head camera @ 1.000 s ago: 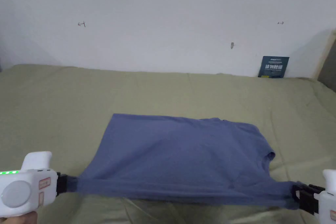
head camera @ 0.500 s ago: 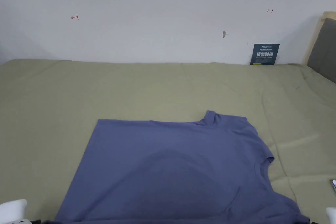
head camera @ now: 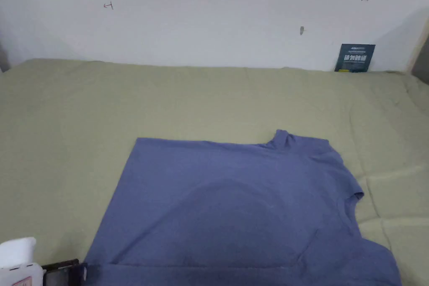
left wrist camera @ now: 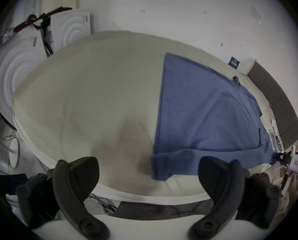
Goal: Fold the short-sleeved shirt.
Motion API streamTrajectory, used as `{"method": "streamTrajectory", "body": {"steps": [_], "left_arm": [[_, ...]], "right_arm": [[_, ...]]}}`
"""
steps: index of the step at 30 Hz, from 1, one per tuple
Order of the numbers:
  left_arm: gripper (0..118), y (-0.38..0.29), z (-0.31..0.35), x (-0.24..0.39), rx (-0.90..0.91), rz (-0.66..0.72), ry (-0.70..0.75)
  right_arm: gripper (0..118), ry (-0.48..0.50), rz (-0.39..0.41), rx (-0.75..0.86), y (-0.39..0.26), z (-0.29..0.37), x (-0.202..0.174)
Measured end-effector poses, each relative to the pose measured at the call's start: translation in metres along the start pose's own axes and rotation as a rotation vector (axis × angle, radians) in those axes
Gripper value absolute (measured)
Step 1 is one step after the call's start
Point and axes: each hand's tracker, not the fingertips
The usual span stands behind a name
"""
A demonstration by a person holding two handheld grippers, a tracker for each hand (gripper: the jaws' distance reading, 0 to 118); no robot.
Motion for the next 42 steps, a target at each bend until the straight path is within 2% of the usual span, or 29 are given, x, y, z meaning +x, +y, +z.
{"method": "streamTrajectory", "body": {"steps": [3, 4, 5, 6, 7, 8, 9, 10, 13, 14, 15, 16, 17, 18, 19, 22, 23, 24, 25, 26, 29, 30, 31, 32, 33, 34, 36, 40, 42], "left_arm": [[110, -0.013, 0.018, 0.005, 0.019, 0.002, 0.021], [96, -0.015, 0.026, 0.005, 0.037, -0.018, 0.015], [42, -0.014, 0.022, -0.007, 0.069, -0.018, 0.013], [0, -0.013, 0.019, -0.011, 0.050, -0.018, 0.019], [0, -0.013, 0.015, -0.012, 0.026, -0.026, 0.038], [0, -0.013, 0.016, -0.009, 0.071, -0.032, 0.057], [0, -0.014, 0.005, -0.017, -0.015, -0.044, 0.027], [0, -0.017, 0.001, -0.018, -0.051, -0.041, 0.029], [0, -0.017, -0.002, -0.013, -0.043, 0.053, -0.089], [41, -0.014, -0.005, -0.011, -0.038, 0.050, -0.076], [96, -0.012, -0.014, -0.006, -0.061, 0.036, -0.049], [118, -0.012, -0.014, -0.004, 0.006, 0.030, 0.023], [115, -0.010, -0.032, -0.014, -0.001, -0.019, -0.037], [115, -0.013, -0.043, -0.020, -0.025, -0.009, -0.004], [115, -0.013, -0.049, -0.022, -0.029, -0.015, -0.021], [112, -0.006, -0.042, 0.008, -0.047, -0.018, -0.046], [102, -0.007, -0.043, 0.011, -0.043, -0.019, -0.042], [78, -0.007, -0.042, 0.014, -0.035, -0.017, -0.045], [36, -0.008, -0.035, 0.020, -0.032, -0.014, -0.049], [4, -0.008, -0.033, 0.024, -0.023, -0.002, -0.035], [4, -0.006, -0.040, 0.018, -0.037, 0.044, -0.065], [4, -0.006, -0.042, 0.015, -0.034, 0.048, -0.068], [4, -0.004, -0.042, 0.014, -0.032, 0.051, -0.066], [4, -0.001, -0.042, 0.013, -0.013, 0.038, -0.053], [4, -0.005, -0.039, 0.016, -0.018, 0.042, -0.054], [4, -0.006, -0.038, 0.017, -0.020, 0.043, -0.056], [4, -0.004, -0.035, 0.018, -0.006, 0.022, -0.036], [4, 0.000, -0.035, 0.016, -0.016, 0.021, -0.032], [4, 0.000, -0.034, 0.019, -0.014, 0.020, -0.029]], "right_arm": [[110, 0.008, -0.006, 0.004, 0.009, 0.040, -0.016], [98, 0.021, -0.005, 0.014, 0.008, 0.048, -0.022], [61, 0.025, -0.009, 0.034, 0.006, 0.055, -0.027], [13, 0.037, 0.006, 0.038, 0.008, 0.059, -0.033], [0, 0.032, 0.027, 0.034, 0.009, 0.061, -0.040], [0, -0.020, 0.073, 0.030, 0.009, 0.061, -0.046], [0, -0.002, 0.086, 0.055, 0.009, 0.062, -0.053], [0, 0.049, 0.084, 0.001, 0.007, 0.040, -0.037], [0, 0.049, 0.077, 0.009, 0.005, 0.027, -0.031], [0, 0.086, 0.063, -0.015, 0.004, 0.014, -0.018], [0, 0.082, 0.058, -0.017, 0.005, 0.005, -0.006], [0, 0.092, 0.051, -0.022, 0.006, -0.001, 0.003], [0, 0.093, 0.049, -0.027, 0.008, -0.006, 0.010], [0, 0.008, 0.120, 0.017, 0.000, 0.020, -0.034], [0, 0.001, 0.121, 0.014, -0.004, 0.022, -0.041], [0, 0.027, 0.091, -0.010, -0.008, 0.018, -0.037], [0, 0.020, 0.090, -0.009, -0.005, 0.017, -0.029], [0, 0.022, 0.089, -0.010, -0.007, 0.017, -0.029], [0, 0.024, 0.087, -0.009, -0.009, 0.017, -0.029], [0, 0.036, 0.071, -0.018, -0.006, 0.010, -0.015], [2, 0.056, 0.095, 0.007, -0.007, 0.010, -0.007], [23, 0.085, 0.102, 0.018, -0.005, 0.009, -0.005], [66, 0.102, 0.111, 0.025, -0.005, 0.009, -0.003], [118, 0.107, 0.123, 0.018, -0.006, 0.007, -0.003], [117, 0.128, 0.146, -0.008, -0.008, 0.002, -0.003], [117, 0.155, 0.156, 0.048, -0.007, 0.004, -0.005], [117, 0.092, 0.172, -0.064, -0.003, -0.007, -0.003], [115, 0.113, 0.209, -0.078, -0.008, -0.015, -0.017], [94, 0.121, 0.214, -0.045, -0.008, -0.016, -0.014]]}}
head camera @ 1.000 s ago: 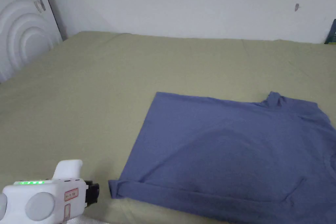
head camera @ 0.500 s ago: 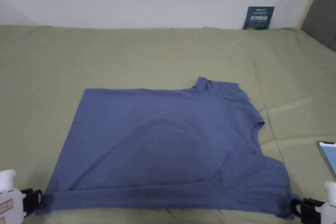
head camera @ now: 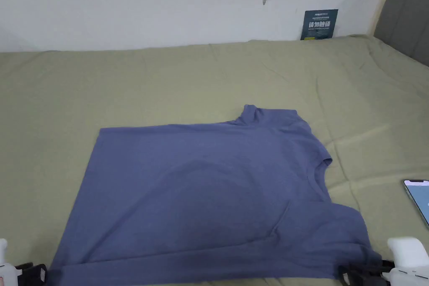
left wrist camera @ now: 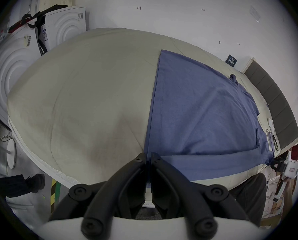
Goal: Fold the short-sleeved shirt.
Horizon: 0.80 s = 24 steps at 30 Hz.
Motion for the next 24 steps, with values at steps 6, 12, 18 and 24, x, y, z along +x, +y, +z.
{"method": "streamTrajectory", "body": {"steps": [6, 12, 18, 24], "left_arm": [[4, 0.004, 0.001, -0.003, 0.000, 0.013, 0.006], [4, 0.012, 0.008, -0.001, 0.016, 0.003, -0.012], [4, 0.043, 0.012, 0.000, 0.054, -0.002, -0.038], [4, 0.094, -0.001, 0.009, 0.089, -0.027, -0.048]], "right_arm": [[1, 0.008, -0.012, 0.023, 0.003, 0.009, 0.005], [1, -0.003, -0.001, 0.082, 0.024, 0.028, 0.006], [1, -0.021, 0.062, 0.133, 0.069, 0.030, 0.003], [1, -0.038, 0.099, 0.148, 0.129, 0.014, -0.004]]}}
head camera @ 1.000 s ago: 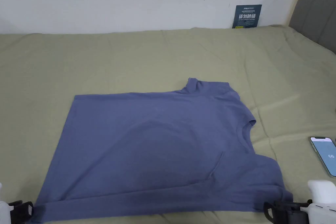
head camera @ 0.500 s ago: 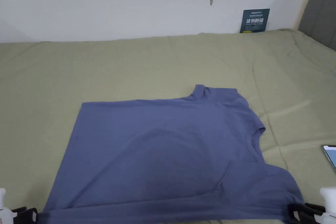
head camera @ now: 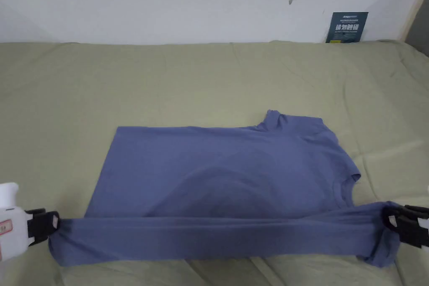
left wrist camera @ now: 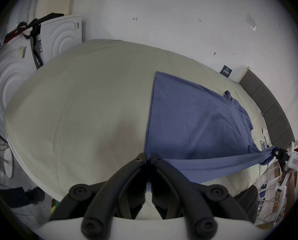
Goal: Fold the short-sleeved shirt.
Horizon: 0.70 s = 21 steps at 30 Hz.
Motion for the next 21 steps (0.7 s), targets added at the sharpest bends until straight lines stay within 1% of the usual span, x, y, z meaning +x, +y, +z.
{"method": "streamTrajectory", "body": {"steps": [3, 5, 7, 13, 15, 16, 17, 18, 19, 20, 21], "left_arm": [[4, 0.027, -0.021, 0.005, 0.005, -0.010, 0.002], [4, 0.043, -0.038, 0.007, 0.004, -0.011, 0.003], [4, 0.056, -0.057, 0.010, -0.008, -0.012, 0.006], [4, 0.072, -0.113, 0.014, -0.057, -0.005, 0.025], [4, 0.072, -0.127, 0.014, -0.075, 0.000, 0.027], [4, 0.070, -0.132, 0.014, -0.075, 0.004, 0.027], [33, 0.068, -0.135, 0.013, -0.072, 0.004, 0.020], [80, 0.066, -0.137, 0.015, -0.073, -0.002, 0.025], [118, 0.062, -0.139, 0.014, -0.080, 0.003, 0.049], [114, 0.058, -0.140, 0.013, -0.097, 0.003, 0.057], [113, 0.055, -0.135, 0.013, -0.063, 0.011, 0.057]], "right_arm": [[1, -0.011, 0.019, -0.013, 0.028, -0.025, -0.006], [1, -0.011, 0.012, -0.028, 0.045, -0.049, 0.000], [1, -0.033, 0.034, -0.048, 0.057, -0.070, -0.002], [2, -0.061, 0.030, -0.126, 0.072, -0.131, 0.010], [2, -0.064, 0.017, -0.149, 0.073, -0.144, 0.012], [5, -0.057, 0.005, -0.165, 0.072, -0.150, 0.016], [33, -0.067, -0.003, -0.178, 0.070, -0.154, 0.017], [75, -0.112, -0.027, -0.187, 0.069, -0.154, 0.017], [110, -0.129, -0.043, -0.180, 0.065, -0.152, 0.020], [118, -0.107, -0.056, -0.166, 0.062, -0.149, 0.024], [117, -0.090, -0.092, -0.098, 0.059, -0.138, 0.025]]}}
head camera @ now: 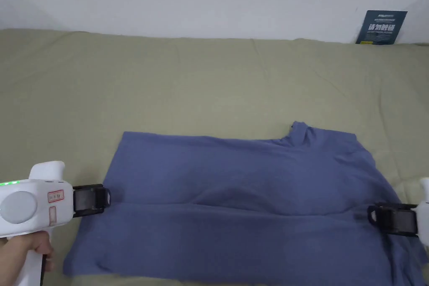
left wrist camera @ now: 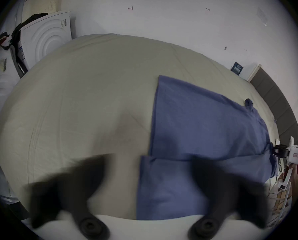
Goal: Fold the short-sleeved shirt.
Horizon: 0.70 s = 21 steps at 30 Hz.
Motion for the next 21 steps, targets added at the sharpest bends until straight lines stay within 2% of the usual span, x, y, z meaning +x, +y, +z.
{"method": "streamTrajectory", "body": {"steps": [4, 5, 6, 7, 8, 9, 11, 13, 15, 16, 17, 18, 19, 21], "left_arm": [[113, -0.012, 0.037, -0.021, -0.013, -0.006, 0.029], [110, -0.017, 0.046, -0.024, -0.013, -0.019, 0.022], [103, -0.027, 0.057, -0.024, -0.010, -0.025, 0.023], [80, -0.034, 0.066, -0.025, -0.009, -0.025, 0.021], [10, -0.040, 0.073, -0.026, -0.017, -0.025, 0.007], [0, -0.047, 0.079, -0.027, -0.043, -0.025, -0.030], [0, -0.061, 0.088, -0.023, -0.043, -0.023, -0.024], [0, -0.070, 0.094, -0.022, -0.023, -0.020, -0.036], [0, -0.073, 0.091, -0.021, -0.031, -0.001, -0.068], [22, -0.075, 0.089, -0.018, -0.040, 0.018, -0.065], [90, -0.076, 0.082, -0.015, -0.055, 0.013, -0.057], [118, -0.078, 0.074, -0.017, -0.101, 0.015, -0.049], [116, -0.079, 0.073, -0.014, -0.105, 0.063, -0.091], [116, -0.064, 0.061, -0.009, -0.108, 0.025, -0.088]], "right_arm": [[115, 0.018, -0.052, -0.031, -0.020, 0.039, 0.002], [108, 0.032, -0.054, -0.048, -0.026, 0.047, 0.000], [97, 0.047, -0.051, -0.056, -0.035, 0.056, -0.002], [77, 0.064, -0.047, -0.037, -0.045, 0.069, -0.008], [33, 0.058, -0.050, -0.038, -0.051, 0.075, -0.012], [0, 0.027, -0.063, -0.077, -0.057, 0.078, -0.018], [0, -0.032, -0.082, -0.167, -0.071, 0.081, -0.025], [0, 0.056, -0.076, -0.117, -0.076, 0.085, -0.023], [0, 0.026, -0.082, -0.121, -0.081, 0.085, -0.028], [0, 0.037, -0.084, -0.117, -0.081, 0.085, -0.027], [0, 0.045, -0.088, -0.108, -0.081, 0.086, -0.027], [0, 0.048, -0.094, -0.103, -0.080, 0.086, -0.026], [0, 0.058, -0.094, -0.095, -0.084, 0.087, -0.028], [0, 0.057, -0.096, -0.072, -0.084, 0.089, -0.026]]}}
